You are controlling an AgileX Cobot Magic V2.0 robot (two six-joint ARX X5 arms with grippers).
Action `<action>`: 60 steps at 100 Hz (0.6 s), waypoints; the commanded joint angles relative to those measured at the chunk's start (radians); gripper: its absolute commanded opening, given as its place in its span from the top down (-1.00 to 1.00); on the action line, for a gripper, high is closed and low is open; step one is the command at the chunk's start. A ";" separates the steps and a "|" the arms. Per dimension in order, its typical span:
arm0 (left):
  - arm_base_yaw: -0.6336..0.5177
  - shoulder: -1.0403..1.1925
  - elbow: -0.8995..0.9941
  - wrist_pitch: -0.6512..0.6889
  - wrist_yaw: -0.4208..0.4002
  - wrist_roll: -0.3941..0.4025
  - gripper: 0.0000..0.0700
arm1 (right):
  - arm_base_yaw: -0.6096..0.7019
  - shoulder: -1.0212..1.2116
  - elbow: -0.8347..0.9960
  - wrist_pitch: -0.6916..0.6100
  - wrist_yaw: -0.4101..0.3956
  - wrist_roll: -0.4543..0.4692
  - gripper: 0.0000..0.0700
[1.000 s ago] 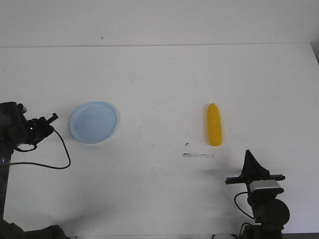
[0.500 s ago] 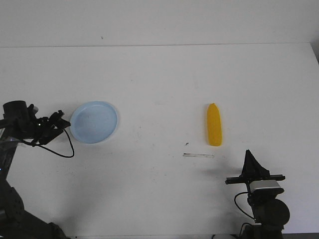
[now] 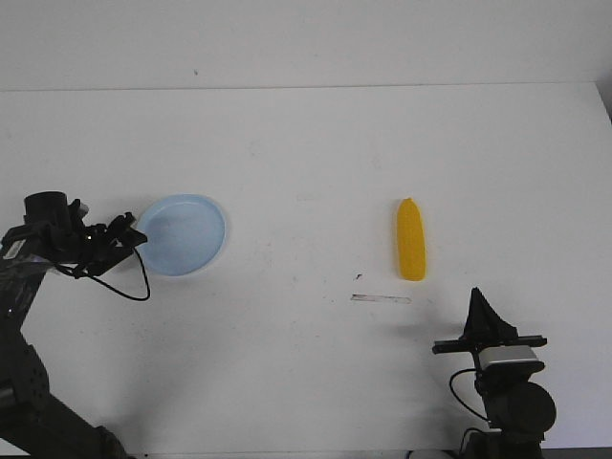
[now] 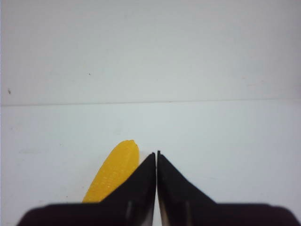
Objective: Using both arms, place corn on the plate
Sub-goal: 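Reach the left gripper to the rim of the light blue plate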
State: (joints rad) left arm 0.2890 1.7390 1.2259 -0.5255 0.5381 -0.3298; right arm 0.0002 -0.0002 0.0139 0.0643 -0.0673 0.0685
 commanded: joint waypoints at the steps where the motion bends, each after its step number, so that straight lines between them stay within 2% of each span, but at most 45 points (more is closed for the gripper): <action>1: -0.005 0.031 0.014 0.003 0.006 0.004 0.18 | 0.002 0.001 -0.001 0.010 0.000 0.013 0.99; 40: -0.029 0.066 0.014 0.011 0.005 0.008 0.21 | 0.002 0.001 -0.001 0.010 0.000 0.013 0.99; 43: -0.030 0.066 0.014 0.011 0.005 0.008 0.26 | 0.002 0.001 -0.001 0.010 0.000 0.013 0.99; 53: -0.030 0.066 0.014 0.011 0.005 0.008 0.66 | 0.002 0.001 -0.001 0.010 0.000 0.013 0.99; 60: -0.030 0.066 0.014 0.012 0.002 0.008 0.77 | 0.002 0.001 -0.001 0.010 0.000 0.013 0.99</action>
State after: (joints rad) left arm 0.2573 1.7802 1.2259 -0.5121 0.5396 -0.3290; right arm 0.0002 -0.0002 0.0139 0.0643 -0.0673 0.0685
